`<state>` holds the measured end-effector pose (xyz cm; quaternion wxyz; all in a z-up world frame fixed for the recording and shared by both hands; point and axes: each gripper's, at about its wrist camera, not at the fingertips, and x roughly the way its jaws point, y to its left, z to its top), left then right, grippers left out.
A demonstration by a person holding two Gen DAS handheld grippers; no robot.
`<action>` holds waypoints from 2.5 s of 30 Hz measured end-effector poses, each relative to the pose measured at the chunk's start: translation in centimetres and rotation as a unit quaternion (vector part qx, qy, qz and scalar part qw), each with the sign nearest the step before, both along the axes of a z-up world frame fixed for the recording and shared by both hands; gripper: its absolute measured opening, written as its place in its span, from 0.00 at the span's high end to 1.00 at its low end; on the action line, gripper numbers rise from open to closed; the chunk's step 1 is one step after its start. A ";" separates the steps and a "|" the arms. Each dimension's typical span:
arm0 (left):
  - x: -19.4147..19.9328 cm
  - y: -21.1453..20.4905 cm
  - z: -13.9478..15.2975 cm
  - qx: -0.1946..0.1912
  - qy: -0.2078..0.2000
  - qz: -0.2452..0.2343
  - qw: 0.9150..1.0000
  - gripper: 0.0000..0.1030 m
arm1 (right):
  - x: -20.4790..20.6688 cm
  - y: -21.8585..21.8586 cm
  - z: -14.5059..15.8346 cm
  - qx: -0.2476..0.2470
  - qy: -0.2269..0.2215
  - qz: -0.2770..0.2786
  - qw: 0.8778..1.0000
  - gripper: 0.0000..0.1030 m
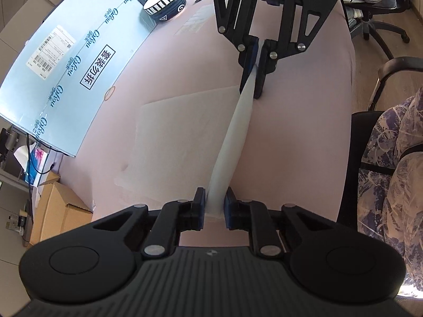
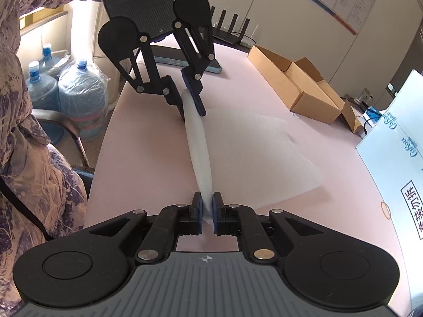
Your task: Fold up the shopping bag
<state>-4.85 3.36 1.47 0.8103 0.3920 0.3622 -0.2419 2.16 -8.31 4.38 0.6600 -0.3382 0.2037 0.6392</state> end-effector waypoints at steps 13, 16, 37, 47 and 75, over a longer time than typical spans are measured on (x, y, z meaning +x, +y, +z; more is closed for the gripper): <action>2.8 5.5 1.1 -0.222 0.181 0.088 0.954 0.93 | 3.9 -4.5 -0.2 0.119 0.306 -0.124 0.937 0.88; 3.9 6.5 0.8 -0.245 0.201 0.104 0.943 0.90 | 4.8 -4.4 -0.3 0.124 0.324 -0.144 0.927 0.88; 4.8 7.6 1.2 -0.288 0.207 0.153 0.922 0.51 | 3.0 -0.8 -0.3 0.063 0.170 -0.152 0.972 0.78; -1.3 5.7 7.3 -0.339 0.010 0.139 0.930 0.68 | 2.3 -0.6 -1.0 0.060 0.123 -0.164 0.977 0.61; 3.2 6.4 0.6 -0.292 0.104 0.155 0.938 0.68 | -8.6 0.3 -1.3 -0.026 -0.300 0.006 0.954 0.59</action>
